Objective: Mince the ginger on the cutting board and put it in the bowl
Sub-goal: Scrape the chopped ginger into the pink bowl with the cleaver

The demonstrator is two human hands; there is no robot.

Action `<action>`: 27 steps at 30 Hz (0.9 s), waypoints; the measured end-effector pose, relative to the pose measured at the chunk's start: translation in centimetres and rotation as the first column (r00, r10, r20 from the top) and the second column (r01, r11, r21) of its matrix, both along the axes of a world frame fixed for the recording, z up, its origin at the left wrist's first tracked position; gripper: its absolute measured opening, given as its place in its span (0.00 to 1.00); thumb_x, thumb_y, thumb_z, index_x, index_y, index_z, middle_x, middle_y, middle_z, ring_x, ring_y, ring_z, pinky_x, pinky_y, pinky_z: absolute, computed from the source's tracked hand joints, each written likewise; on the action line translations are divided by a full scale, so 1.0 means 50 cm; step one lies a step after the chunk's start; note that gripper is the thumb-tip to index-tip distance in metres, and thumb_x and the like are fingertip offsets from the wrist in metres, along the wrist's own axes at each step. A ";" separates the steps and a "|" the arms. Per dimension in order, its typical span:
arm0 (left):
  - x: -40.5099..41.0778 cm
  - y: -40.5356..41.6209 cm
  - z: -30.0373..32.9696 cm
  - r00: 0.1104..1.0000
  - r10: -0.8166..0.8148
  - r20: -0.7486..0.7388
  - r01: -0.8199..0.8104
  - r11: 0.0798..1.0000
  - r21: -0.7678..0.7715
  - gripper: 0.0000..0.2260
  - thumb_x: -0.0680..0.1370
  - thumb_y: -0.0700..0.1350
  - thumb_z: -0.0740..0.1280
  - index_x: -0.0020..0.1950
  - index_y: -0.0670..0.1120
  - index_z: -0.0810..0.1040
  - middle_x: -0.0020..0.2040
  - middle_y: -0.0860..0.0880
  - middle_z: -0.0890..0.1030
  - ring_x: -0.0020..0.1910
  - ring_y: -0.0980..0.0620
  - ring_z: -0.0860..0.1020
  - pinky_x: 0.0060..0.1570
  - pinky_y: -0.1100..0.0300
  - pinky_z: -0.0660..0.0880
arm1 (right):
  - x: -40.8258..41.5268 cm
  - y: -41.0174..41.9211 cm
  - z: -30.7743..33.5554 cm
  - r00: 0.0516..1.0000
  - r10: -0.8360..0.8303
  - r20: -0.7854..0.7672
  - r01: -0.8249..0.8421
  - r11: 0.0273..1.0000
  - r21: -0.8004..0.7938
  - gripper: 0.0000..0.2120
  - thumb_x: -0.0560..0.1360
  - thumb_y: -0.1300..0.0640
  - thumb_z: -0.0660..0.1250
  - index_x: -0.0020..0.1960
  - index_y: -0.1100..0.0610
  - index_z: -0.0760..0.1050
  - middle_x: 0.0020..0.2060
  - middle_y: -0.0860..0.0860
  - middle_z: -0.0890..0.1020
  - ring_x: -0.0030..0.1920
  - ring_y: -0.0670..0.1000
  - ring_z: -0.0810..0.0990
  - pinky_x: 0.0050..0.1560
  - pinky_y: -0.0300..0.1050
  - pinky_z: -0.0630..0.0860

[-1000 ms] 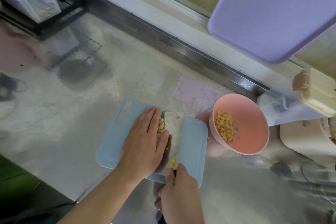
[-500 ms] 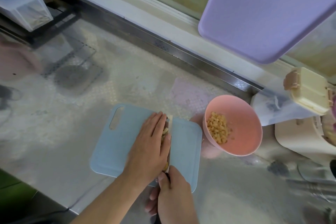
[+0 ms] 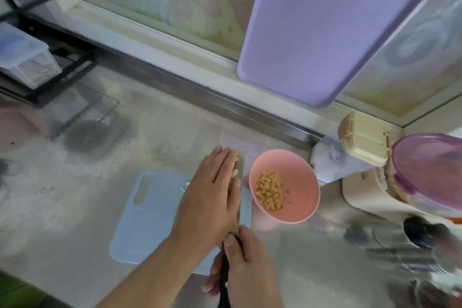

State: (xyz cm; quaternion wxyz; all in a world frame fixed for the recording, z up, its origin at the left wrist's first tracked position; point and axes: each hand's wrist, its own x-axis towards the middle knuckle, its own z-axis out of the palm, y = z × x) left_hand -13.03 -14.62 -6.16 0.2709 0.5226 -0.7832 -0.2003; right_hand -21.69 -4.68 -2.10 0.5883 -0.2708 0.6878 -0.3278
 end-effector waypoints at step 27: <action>-0.246 -0.044 -0.011 0.990 -0.142 -0.008 0.139 0.980 -0.139 0.08 0.82 0.42 0.66 0.43 0.46 0.76 0.45 0.51 0.77 0.47 0.50 0.75 0.42 0.57 0.75 | -0.293 0.015 0.044 0.931 -0.183 -0.315 0.188 0.982 -0.014 0.12 0.85 0.60 0.58 0.49 0.69 0.70 0.30 0.67 0.80 0.28 0.71 0.81 0.29 0.57 0.80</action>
